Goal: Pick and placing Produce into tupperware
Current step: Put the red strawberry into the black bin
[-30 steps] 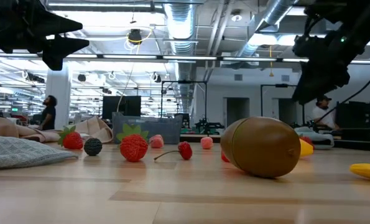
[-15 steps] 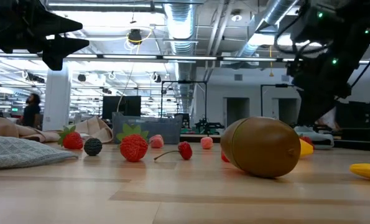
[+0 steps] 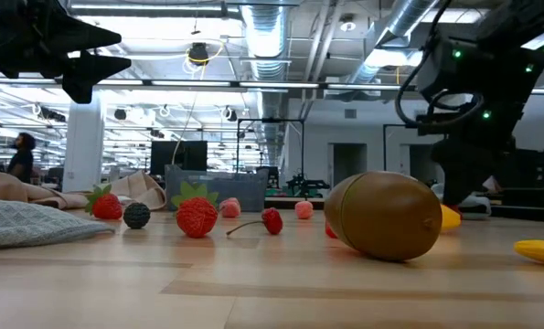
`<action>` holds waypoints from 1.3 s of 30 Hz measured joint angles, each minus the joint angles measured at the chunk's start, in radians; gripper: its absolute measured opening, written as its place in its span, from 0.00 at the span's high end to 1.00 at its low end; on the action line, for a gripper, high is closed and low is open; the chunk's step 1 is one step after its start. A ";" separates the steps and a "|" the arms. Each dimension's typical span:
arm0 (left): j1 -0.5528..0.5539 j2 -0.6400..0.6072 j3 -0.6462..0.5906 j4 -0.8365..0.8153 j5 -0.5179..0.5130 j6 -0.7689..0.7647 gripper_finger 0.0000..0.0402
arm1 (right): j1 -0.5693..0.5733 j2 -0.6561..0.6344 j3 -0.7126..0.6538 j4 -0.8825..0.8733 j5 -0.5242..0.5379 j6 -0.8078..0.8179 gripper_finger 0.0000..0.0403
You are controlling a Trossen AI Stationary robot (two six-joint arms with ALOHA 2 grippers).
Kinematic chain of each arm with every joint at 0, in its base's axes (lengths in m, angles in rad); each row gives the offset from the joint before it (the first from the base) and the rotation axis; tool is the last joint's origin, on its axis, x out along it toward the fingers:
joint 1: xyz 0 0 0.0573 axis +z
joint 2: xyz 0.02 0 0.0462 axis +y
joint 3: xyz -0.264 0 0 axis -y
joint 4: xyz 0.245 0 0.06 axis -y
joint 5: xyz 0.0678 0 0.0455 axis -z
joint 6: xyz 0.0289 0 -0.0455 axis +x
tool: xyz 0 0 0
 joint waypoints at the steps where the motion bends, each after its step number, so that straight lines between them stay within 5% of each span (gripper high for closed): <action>1: 0.000 0.000 0.000 0.000 0.000 0.000 0.44 | 0.000 0.010 0.000 0.009 0.000 -0.003 0.35; 14: 0.000 0.000 0.000 -0.002 0.000 0.000 0.44 | 0.000 0.090 0.000 0.061 0.000 -0.017 0.37; 27: 0.000 0.000 0.000 -0.002 0.002 0.000 0.44 | 0.000 0.089 0.000 0.067 -0.001 -0.019 0.73; 39: 0.000 0.000 0.000 -0.002 0.003 0.000 0.44 | -0.007 0.089 0.000 0.155 -0.009 -0.085 0.81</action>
